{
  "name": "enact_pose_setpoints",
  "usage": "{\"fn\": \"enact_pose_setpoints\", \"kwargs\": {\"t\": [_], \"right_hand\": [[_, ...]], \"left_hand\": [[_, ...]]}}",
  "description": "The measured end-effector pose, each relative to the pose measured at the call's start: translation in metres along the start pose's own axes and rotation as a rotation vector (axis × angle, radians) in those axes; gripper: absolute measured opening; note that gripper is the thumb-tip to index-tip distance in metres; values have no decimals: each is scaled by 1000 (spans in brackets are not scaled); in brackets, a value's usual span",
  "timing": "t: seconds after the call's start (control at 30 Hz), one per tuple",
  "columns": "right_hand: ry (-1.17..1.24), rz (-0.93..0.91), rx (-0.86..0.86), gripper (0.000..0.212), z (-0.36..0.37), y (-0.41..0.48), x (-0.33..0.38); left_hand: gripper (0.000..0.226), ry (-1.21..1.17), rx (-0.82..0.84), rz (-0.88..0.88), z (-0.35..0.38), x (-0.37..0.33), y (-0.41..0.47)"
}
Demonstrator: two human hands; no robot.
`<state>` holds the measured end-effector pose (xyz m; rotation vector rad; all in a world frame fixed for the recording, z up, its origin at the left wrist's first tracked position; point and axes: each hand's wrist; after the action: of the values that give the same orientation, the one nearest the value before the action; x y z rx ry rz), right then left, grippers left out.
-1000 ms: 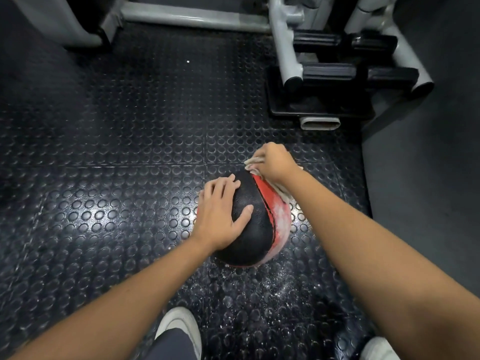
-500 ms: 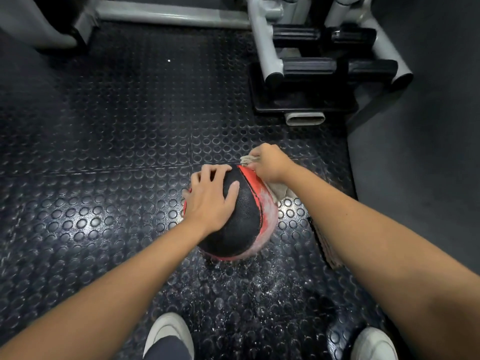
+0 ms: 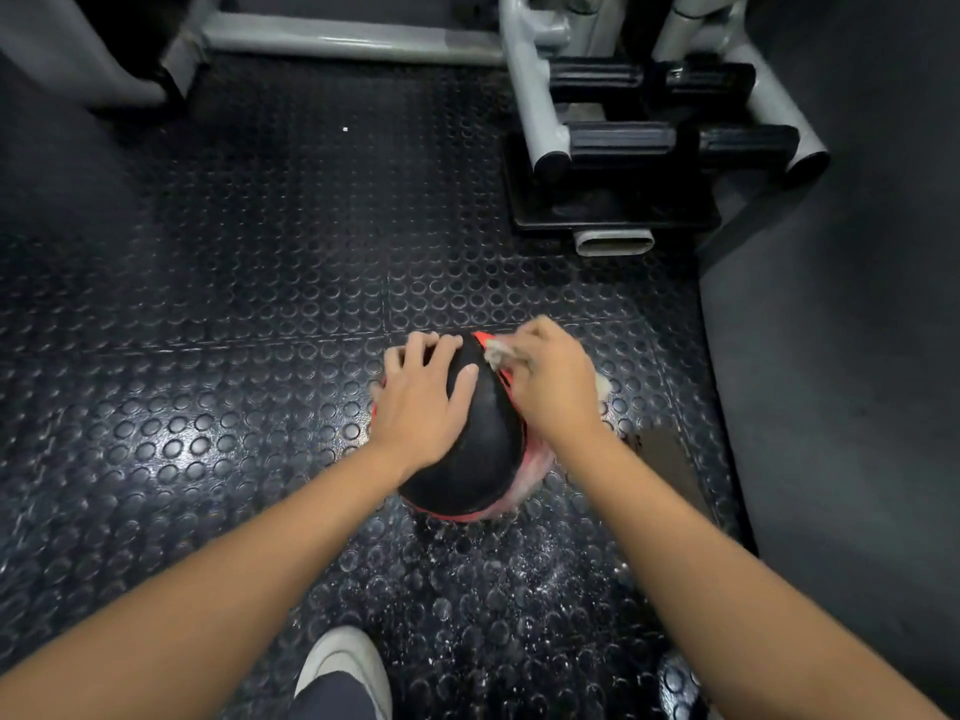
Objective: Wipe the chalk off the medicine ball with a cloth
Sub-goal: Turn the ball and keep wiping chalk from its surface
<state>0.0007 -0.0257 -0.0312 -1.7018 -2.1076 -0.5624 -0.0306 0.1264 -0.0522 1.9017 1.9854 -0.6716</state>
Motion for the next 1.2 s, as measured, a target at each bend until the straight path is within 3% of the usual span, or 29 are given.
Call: {"fn": "enact_pose_setpoints", "kwargs": {"t": [0.13, 0.3, 0.4, 0.6, 0.87, 1.2], "right_hand": [[-40, 57, 104, 14, 5, 33, -7], [215, 87, -47, 22, -12, -62, -8], [272, 118, -46, 23, -9, -70, -3], [81, 191, 54, 14, 0, 23, 0], [228, 184, 24, 14, -14, -62, -8], [104, 192, 60, 11, 10, 29, 6]], "left_hand": [[49, 36, -4, 40, 4, -6, -7], [39, -56, -2, -30, -1, 0, 10], [44, -70, 9, -33, -4, 4, 11], [49, -61, -16, -29, -1, 6, 0], [38, -142, 2, -108, -9, 9, 20], [38, -149, -64, -52, -8, 16, 5]]}}
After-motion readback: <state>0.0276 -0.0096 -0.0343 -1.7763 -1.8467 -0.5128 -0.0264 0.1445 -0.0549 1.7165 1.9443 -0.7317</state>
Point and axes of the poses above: each hand's wrist, its own y-axis towards the middle knuckle, its own z-axis out of the palm, x = y × z, and after that the axes turned 3 degrees about x, right-handed
